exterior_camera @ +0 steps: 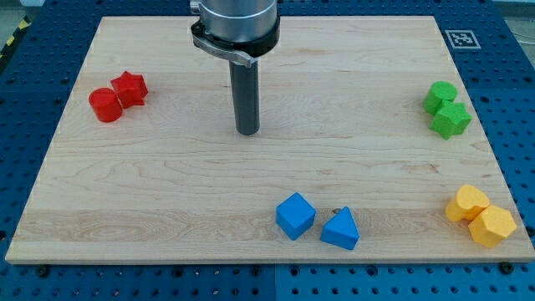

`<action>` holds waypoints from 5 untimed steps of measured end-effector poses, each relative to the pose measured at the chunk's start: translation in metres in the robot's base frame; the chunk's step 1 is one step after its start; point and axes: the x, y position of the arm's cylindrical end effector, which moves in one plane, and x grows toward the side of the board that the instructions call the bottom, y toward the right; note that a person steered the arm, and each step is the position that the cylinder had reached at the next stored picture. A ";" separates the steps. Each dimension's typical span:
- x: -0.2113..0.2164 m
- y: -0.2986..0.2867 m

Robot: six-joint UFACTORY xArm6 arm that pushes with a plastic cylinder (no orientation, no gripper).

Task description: Move your arm above the yellow heart

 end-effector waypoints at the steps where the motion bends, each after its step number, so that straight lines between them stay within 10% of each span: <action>1: 0.006 0.005; 5: 0.018 0.093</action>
